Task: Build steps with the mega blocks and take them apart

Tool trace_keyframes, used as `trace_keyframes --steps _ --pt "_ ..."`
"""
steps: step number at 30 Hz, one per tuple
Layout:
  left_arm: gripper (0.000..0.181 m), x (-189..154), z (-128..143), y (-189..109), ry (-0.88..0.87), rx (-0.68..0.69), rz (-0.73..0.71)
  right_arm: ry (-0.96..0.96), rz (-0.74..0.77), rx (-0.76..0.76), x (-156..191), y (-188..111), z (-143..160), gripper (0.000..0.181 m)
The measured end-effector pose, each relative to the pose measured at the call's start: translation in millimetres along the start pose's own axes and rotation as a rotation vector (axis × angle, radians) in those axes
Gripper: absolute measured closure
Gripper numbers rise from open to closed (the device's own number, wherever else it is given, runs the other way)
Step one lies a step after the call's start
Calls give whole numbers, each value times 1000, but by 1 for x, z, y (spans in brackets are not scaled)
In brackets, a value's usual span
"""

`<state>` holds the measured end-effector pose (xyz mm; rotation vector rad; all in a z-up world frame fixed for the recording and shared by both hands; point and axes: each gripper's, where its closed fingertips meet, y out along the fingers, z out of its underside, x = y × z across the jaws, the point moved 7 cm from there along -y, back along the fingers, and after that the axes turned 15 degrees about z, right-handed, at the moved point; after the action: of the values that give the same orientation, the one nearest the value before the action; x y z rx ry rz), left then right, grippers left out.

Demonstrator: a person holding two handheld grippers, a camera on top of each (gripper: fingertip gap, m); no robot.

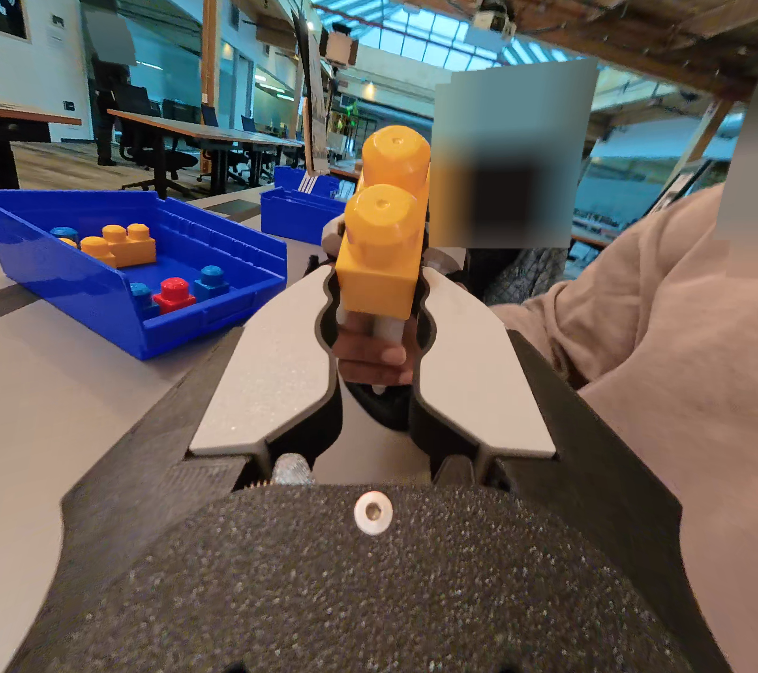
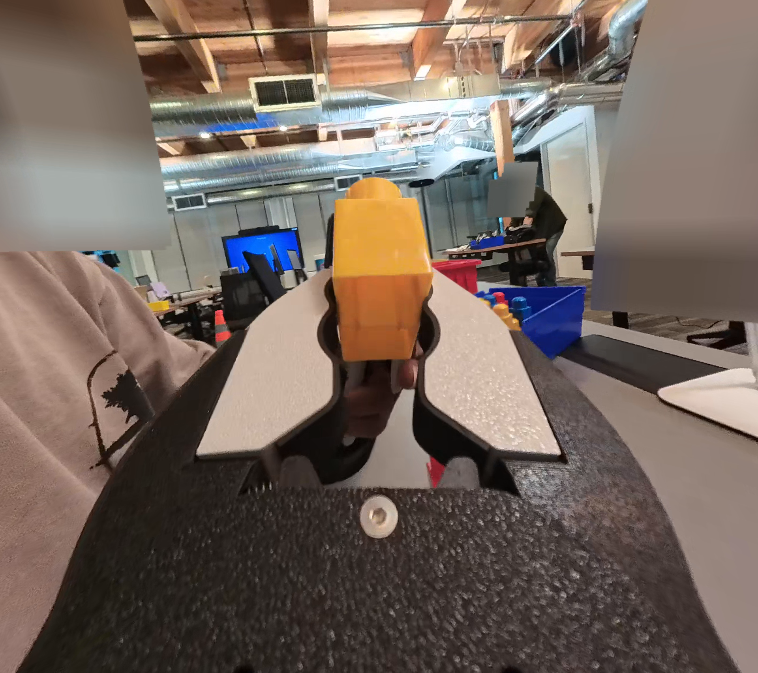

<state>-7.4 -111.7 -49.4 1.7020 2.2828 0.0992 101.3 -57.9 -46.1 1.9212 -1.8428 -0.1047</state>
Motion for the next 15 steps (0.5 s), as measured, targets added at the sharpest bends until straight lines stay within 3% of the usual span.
trace_keyframes --steps 4,10,13,15 --pt "146 0 3 -14 69 171 13 -126 -54 196 -3 -4 11 145" --pt "146 4 23 -30 160 625 -88 -428 -88 558 -13 -12 4 137" --pt "146 8 40 -26 196 804 -151 -631 -118 806 -12 -10 14 137" --pt "146 10 49 -24 221 885 -185 -756 -144 957 -13 -13 25 148"
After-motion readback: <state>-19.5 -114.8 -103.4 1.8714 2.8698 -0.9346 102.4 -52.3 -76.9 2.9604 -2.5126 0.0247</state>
